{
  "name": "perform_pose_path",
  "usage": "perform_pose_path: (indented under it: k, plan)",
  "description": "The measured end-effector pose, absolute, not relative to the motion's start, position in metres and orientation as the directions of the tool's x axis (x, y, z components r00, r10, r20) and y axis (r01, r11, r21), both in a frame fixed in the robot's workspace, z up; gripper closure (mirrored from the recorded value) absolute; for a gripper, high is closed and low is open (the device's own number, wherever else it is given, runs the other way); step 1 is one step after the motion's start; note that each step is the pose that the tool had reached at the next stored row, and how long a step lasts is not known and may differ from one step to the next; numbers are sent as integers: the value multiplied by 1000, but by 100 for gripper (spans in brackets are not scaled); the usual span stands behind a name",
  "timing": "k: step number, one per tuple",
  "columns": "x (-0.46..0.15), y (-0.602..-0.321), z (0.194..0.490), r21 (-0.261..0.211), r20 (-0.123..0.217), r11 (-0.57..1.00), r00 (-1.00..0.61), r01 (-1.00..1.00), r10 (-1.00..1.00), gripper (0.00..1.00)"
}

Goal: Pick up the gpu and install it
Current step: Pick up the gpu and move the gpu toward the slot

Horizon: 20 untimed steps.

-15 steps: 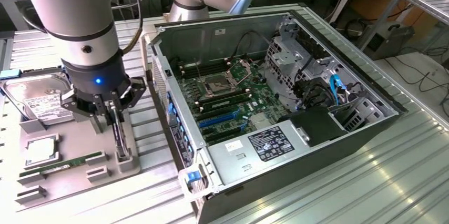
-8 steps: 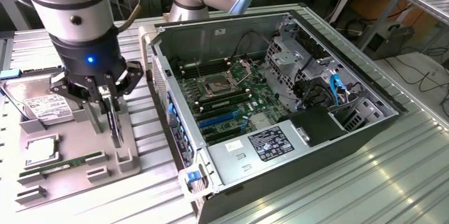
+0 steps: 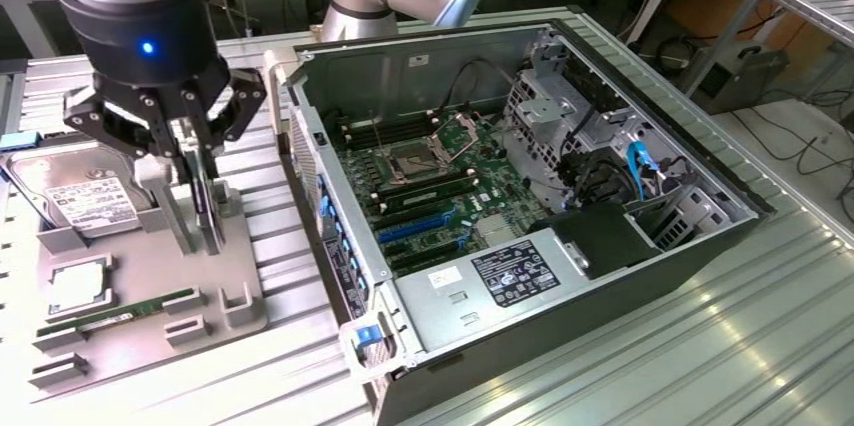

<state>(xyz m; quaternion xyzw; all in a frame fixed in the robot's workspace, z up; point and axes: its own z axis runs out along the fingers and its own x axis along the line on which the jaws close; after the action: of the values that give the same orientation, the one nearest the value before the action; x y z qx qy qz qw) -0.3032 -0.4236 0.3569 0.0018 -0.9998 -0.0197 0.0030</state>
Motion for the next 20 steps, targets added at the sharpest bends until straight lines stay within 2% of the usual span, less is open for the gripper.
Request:
perform_pose_path:
  k: [9, 20]
  plan:
    - [-294, -436, 408, 44, 6, 999, -1000, -3, -4, 74]
    - [-239, -454, 434, 85, 6, 996, -1000, -3, -4, 74]
